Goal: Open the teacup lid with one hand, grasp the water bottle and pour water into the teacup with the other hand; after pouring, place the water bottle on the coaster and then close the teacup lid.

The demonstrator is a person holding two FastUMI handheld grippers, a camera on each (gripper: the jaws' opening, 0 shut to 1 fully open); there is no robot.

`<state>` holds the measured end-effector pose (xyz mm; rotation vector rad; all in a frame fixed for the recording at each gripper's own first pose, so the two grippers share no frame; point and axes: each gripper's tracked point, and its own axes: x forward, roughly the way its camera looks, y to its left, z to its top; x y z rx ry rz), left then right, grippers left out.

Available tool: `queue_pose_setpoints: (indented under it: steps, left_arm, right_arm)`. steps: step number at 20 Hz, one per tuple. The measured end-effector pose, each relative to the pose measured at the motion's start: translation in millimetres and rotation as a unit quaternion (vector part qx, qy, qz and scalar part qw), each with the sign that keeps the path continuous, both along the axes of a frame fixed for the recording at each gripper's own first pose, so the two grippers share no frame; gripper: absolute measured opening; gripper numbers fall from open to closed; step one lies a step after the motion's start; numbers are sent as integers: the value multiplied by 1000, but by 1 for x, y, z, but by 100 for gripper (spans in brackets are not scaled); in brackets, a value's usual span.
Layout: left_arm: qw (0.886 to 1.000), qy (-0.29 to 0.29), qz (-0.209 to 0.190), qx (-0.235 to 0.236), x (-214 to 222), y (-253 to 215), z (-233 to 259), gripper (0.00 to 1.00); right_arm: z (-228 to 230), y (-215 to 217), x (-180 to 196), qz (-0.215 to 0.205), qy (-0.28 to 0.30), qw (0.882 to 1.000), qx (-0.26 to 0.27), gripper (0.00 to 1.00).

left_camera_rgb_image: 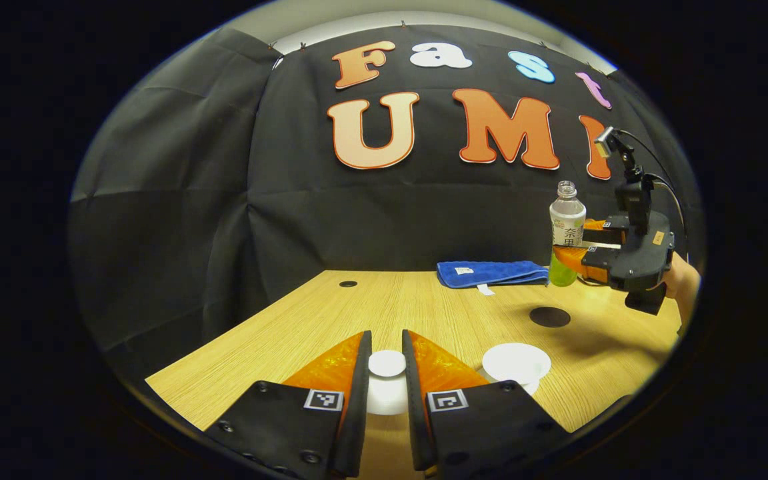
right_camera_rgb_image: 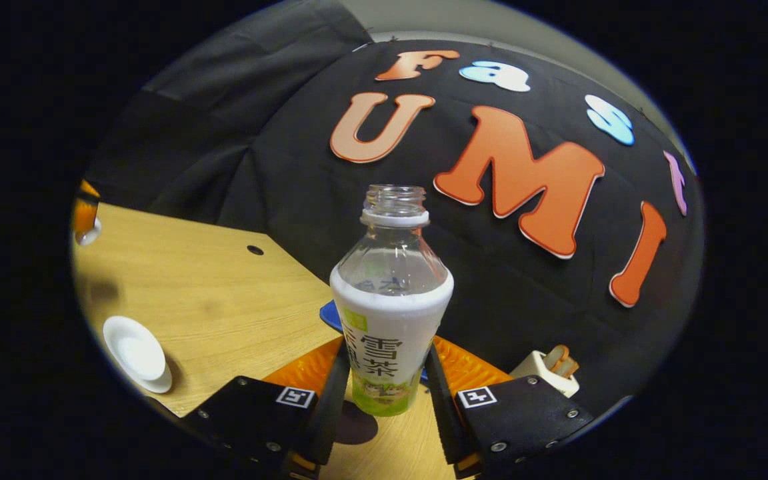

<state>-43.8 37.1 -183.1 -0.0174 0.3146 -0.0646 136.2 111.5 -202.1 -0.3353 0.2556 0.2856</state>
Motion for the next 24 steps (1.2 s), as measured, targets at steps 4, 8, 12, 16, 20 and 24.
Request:
queue_pose_setpoints:
  steps: [4, 8, 12, 16, 20, 24]
  left_arm:
    - [1000, -1, -1, -5, 1, -6, -1, 32]
    - [1000, 9, 1, -5, 1, -5, -5, 32]
    - [1000, 13, 5, -3, 4, -5, -8, 32]
    - [1000, 17, 3, -4, 6, -8, -8, 32]
    - [1000, 11, -9, -12, 12, -21, -3, 32]
    - [999, -5, -28, -26, 19, -43, 9, 32]
  right_arm:
    - [-27, -6, 9, -18, 52, 997, 55, 64]
    - [-58, -3, 11, -26, 105, 990, 94, 63]
    - [-93, -5, 10, -46, 170, 976, 131, 61]
    - [-92, -9, 15, -55, 180, 969, 159, 63]
    - [-96, -7, 13, -45, 186, 970, 151, 68]
    - [-86, -7, 8, -38, 184, 971, 151, 87]
